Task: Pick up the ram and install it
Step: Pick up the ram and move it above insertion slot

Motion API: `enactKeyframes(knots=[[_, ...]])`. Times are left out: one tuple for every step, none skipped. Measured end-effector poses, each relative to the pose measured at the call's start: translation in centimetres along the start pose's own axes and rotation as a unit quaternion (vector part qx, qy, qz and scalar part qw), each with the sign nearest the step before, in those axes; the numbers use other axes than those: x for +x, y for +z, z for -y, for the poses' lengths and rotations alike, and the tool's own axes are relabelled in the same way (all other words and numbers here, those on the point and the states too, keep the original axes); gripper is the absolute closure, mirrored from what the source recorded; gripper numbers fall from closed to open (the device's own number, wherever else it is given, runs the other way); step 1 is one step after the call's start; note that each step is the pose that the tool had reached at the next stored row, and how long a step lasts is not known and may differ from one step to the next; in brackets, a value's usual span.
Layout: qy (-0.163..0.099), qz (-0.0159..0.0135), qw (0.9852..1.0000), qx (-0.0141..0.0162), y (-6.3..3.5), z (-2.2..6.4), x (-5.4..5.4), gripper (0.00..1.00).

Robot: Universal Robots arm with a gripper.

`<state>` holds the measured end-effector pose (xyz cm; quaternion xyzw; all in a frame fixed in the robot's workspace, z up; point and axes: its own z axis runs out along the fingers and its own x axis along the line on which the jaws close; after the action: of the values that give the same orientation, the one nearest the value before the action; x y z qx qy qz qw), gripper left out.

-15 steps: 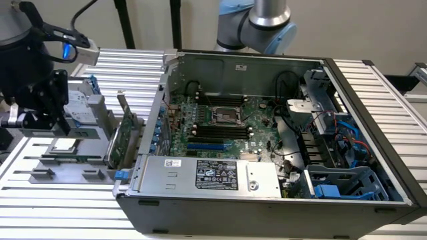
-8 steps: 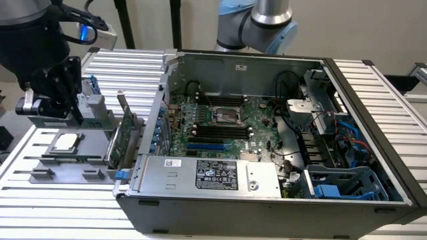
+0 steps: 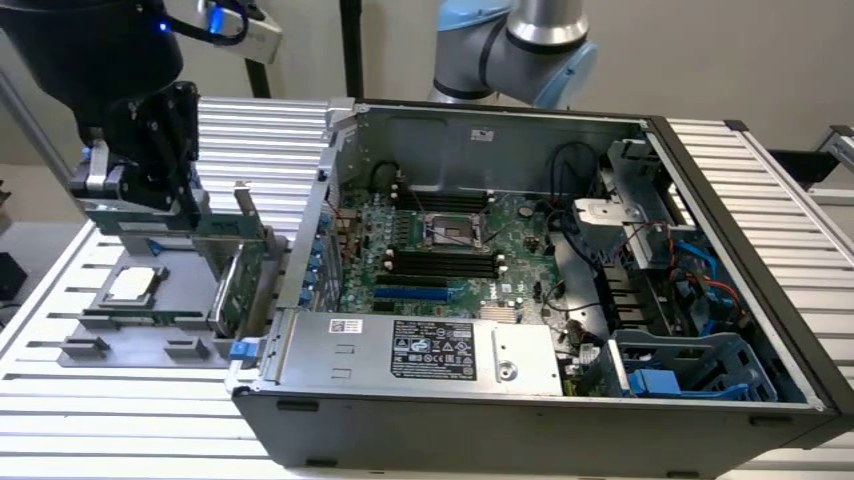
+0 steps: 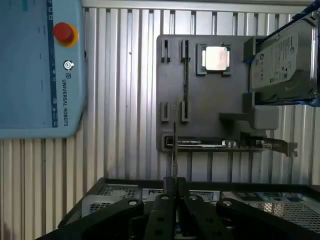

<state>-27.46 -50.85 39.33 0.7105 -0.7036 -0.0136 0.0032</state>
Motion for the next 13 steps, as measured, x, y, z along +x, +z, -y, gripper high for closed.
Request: enactKeyframes(knots=[[0.000,0.0002,1.0000,0.0001,-0.23,0.44,0.0,1.00],[0.000,0.0002,1.0000,0.0000,-0.46,0.89,0.0,1.00],[0.000,0.0003,1.0000,0.0001,-0.64,1.34,0.0,1.00],[0.000,0.0002,1.0000,0.0001,-0.80,1.79,0.0,1.00],[0.000,0.0002,1.0000,0.0000,-0.95,2.24,0.0,1.00],[0.000,0.0003,1.0000,0.0001,-1.05,2.67,0.0,1.00],[0.000,0.0002,1.0000,0.0000,-1.15,3.12,0.0,1.00],[0.000,0.0003,1.0000,0.0001,-1.22,3.58,0.0,1.00],[0.000,0.0003,1.0000,0.0000,-1.28,4.03,0.0,1.00],[0.000,0.0002,1.0000,0.0000,-1.33,4.48,0.0,1.00],[0.000,0.0002,1.0000,0.0000,-1.37,4.94,0.0,1.00],[0.000,0.0002,1.0000,0.0000,-1.39,5.39,0.0,1.00],[0.000,0.0002,1.0000,0.0000,-1.41,5.87,0.0,1.00]])
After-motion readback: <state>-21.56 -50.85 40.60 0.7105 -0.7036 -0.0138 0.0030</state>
